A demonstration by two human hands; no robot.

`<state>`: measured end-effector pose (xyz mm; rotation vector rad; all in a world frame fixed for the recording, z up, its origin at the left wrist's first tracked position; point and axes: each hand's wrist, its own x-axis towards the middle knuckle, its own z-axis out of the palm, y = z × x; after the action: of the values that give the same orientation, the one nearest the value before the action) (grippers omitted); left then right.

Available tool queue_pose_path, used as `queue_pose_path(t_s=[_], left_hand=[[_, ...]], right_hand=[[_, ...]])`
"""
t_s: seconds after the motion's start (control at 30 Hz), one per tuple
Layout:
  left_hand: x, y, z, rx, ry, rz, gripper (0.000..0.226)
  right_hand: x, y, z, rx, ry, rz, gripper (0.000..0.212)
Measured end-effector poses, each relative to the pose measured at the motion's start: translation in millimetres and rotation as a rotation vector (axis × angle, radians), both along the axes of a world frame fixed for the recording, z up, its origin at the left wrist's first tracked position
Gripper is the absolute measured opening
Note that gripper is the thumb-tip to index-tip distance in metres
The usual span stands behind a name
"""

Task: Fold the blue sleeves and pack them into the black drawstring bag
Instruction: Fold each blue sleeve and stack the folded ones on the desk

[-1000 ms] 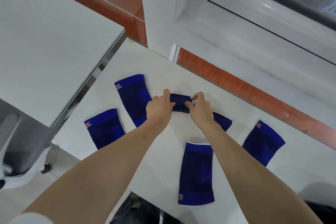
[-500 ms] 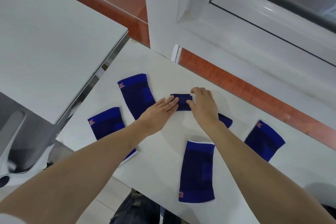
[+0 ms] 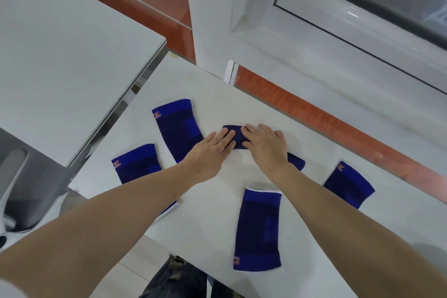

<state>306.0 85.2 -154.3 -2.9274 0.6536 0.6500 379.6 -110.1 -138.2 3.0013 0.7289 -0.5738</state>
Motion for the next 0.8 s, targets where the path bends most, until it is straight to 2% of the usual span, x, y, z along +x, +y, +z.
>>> queue_pose_path(t_s=[0.37, 0.53, 0.63, 0.8], left_hand=[[-1.5, 2.8, -0.8, -0.051, -0.051, -0.029, 0.069], [-7.1, 0.3, -1.3, 0.020, -0.087, -0.048, 0.072], [-4.3, -2.5, 6.3, -0.004, -0.092, -0.019, 0.068], [-23.2, -12.9, 17.7, -0.052, -0.084, 0.046, 0.068]], right_hand=[[-3.5, -0.6, -3.5, -0.020, 0.004, -0.014, 0.048], [1.0, 3.2, 1.0, 0.004, 0.039, -0.027, 0.045], [7.0, 1.6, 10.8, 0.025, 0.066, -0.019, 0.045], [-14.7, -19.3, 37.6, 0.141, -0.050, -0.052, 0.042]])
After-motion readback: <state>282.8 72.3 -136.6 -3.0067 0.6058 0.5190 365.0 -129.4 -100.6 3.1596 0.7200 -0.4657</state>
